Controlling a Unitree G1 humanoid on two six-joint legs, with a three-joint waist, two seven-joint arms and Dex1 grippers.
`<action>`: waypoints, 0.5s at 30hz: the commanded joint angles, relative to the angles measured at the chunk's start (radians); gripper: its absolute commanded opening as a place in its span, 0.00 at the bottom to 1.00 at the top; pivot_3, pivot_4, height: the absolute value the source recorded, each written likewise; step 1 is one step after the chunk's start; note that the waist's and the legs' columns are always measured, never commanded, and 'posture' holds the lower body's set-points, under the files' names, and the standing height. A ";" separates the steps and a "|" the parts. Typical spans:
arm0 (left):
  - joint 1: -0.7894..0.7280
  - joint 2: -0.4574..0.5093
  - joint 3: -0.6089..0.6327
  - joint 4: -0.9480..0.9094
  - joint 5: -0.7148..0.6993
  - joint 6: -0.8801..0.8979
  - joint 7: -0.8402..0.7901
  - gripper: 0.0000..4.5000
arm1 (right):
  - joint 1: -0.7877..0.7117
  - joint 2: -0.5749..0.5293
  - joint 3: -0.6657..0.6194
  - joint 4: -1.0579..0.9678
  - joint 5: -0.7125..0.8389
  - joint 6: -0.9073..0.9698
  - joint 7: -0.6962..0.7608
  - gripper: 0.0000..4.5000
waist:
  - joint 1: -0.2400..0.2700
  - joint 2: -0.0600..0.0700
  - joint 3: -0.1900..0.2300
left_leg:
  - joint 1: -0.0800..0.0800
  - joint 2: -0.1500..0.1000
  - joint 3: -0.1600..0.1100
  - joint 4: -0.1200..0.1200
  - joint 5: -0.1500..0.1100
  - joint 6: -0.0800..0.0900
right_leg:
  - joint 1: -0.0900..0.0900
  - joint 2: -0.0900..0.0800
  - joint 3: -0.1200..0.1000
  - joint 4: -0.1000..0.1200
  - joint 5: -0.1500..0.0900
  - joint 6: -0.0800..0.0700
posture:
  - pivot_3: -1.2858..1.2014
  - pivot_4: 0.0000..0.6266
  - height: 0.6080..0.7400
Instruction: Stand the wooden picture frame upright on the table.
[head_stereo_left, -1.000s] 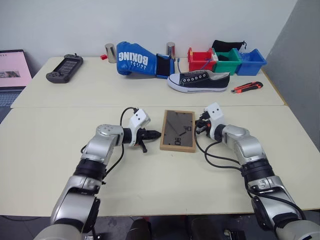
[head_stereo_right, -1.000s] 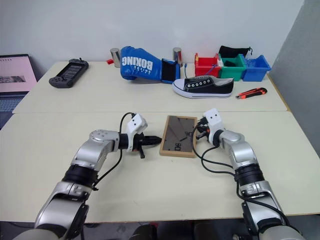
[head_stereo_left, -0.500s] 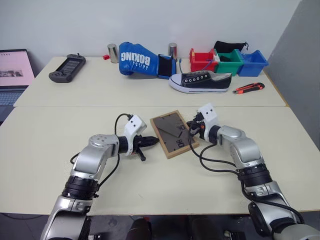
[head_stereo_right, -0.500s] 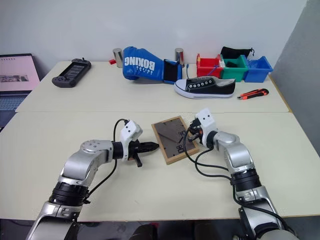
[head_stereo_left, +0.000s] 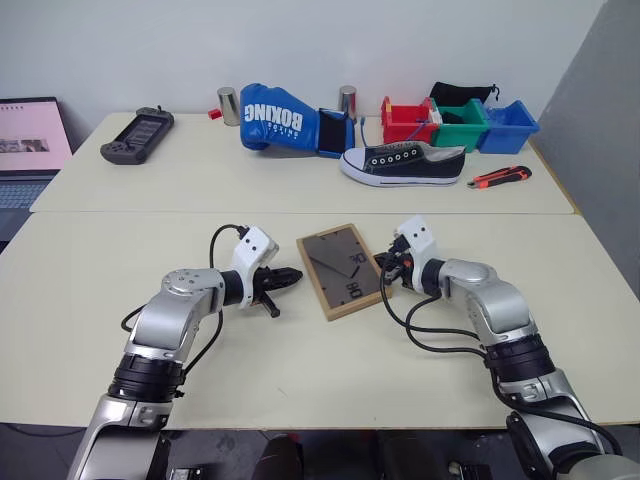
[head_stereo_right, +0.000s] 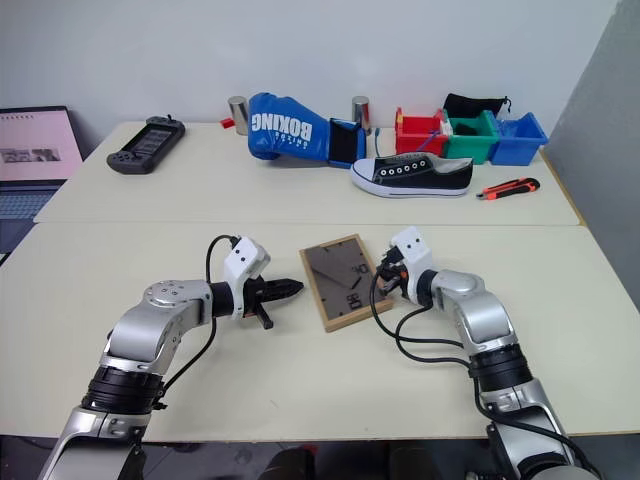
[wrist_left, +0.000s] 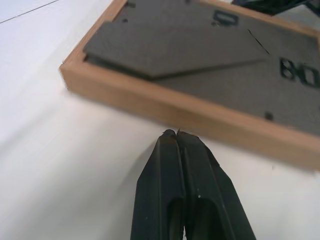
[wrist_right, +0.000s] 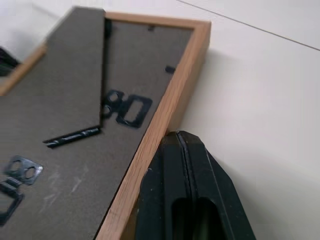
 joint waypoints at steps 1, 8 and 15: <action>0.008 0.013 0.019 -0.035 -0.015 -0.013 0.012 0.00 | -0.002 0.012 0.022 -0.102 0.053 0.027 0.042 0.00 | 0.001 0.000 0.000 | 0.000 0.000 0.000 0.000 0.000 0.000 | 0.000 0.000 0.000 0.000 0.000 0.000 | 0.52 0.24 1.00; 0.041 0.036 0.037 -0.077 -0.029 0.007 0.025 0.00 | 0.005 0.005 0.043 -0.133 0.073 0.057 0.071 0.00 | 0.000 0.000 0.000 | 0.000 0.000 0.000 0.000 0.000 0.000 | 0.000 0.000 0.000 0.000 0.000 0.000 | 0.52 0.24 1.00; 0.045 0.075 0.054 -0.062 -0.023 -0.010 0.028 0.00 | 0.013 -0.013 0.079 -0.160 0.088 0.078 0.119 0.00 | 0.001 0.000 0.000 | 0.000 0.000 0.000 0.000 0.000 0.000 | 0.000 0.000 0.000 0.000 0.000 0.000 | 0.52 0.24 1.00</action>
